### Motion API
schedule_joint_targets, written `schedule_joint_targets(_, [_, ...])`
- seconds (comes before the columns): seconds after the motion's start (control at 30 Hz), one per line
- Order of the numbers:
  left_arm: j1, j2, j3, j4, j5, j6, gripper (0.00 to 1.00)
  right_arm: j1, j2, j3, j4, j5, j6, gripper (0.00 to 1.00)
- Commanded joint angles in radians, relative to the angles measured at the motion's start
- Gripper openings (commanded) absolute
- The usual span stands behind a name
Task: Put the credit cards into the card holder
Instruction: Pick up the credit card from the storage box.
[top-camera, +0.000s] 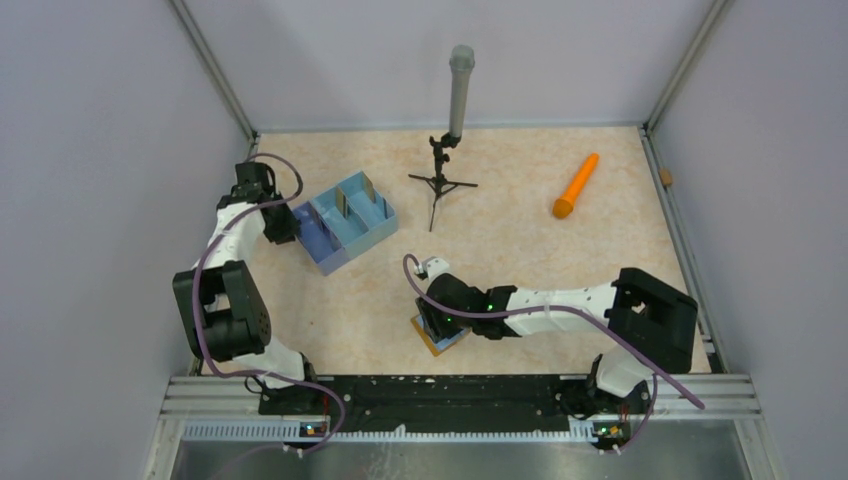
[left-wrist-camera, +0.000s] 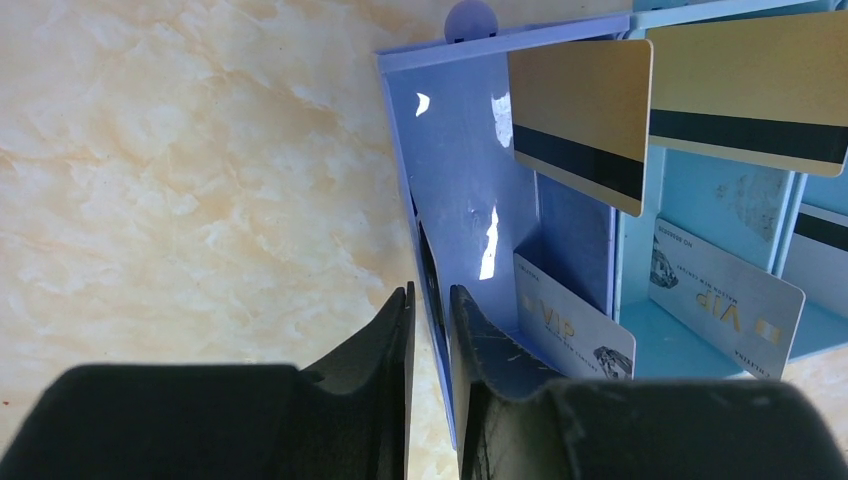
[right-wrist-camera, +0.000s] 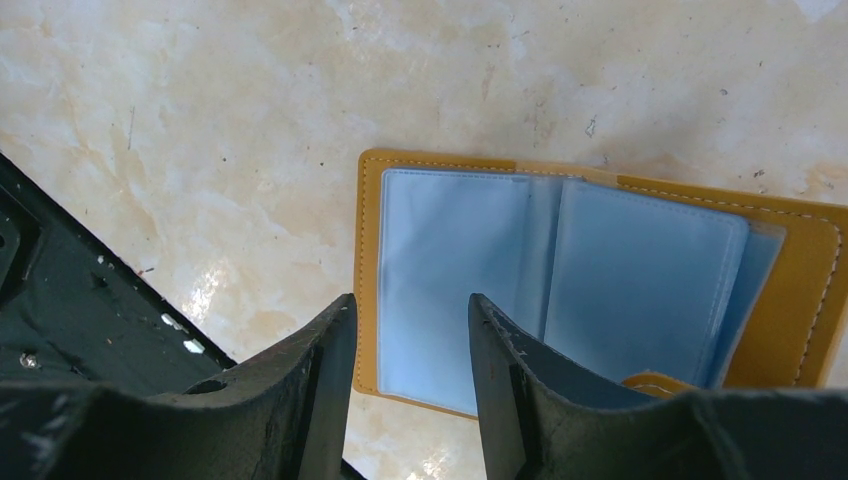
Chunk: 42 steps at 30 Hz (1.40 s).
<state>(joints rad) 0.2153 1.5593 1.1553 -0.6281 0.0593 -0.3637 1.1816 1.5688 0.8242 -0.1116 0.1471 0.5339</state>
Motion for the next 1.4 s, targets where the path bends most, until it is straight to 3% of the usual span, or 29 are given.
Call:
schedule_joint_targets(0.0, [0.001,0.014,0.036,0.018,-0.001,0.013,0.22,-0.005,0.013,-0.007,0.028,-0.004,-0.004,0.44])
schedule_joint_targets(0.7, [0.001,-0.027,0.030,0.025,0.015,0.000,0.00,-0.005,0.015,-0.004,0.018,0.005,0.003,0.44])
schedule_joint_targets(1.03, [0.001,-0.098,0.016,0.047,0.020,-0.015,0.00,-0.005,-0.009,-0.008,0.005,0.030,0.013,0.45])
schedule_joint_targets(1.37, [0.002,-0.174,0.010,0.054,0.019,-0.013,0.00,-0.008,-0.071,-0.025,-0.027,0.083,0.034,0.53])
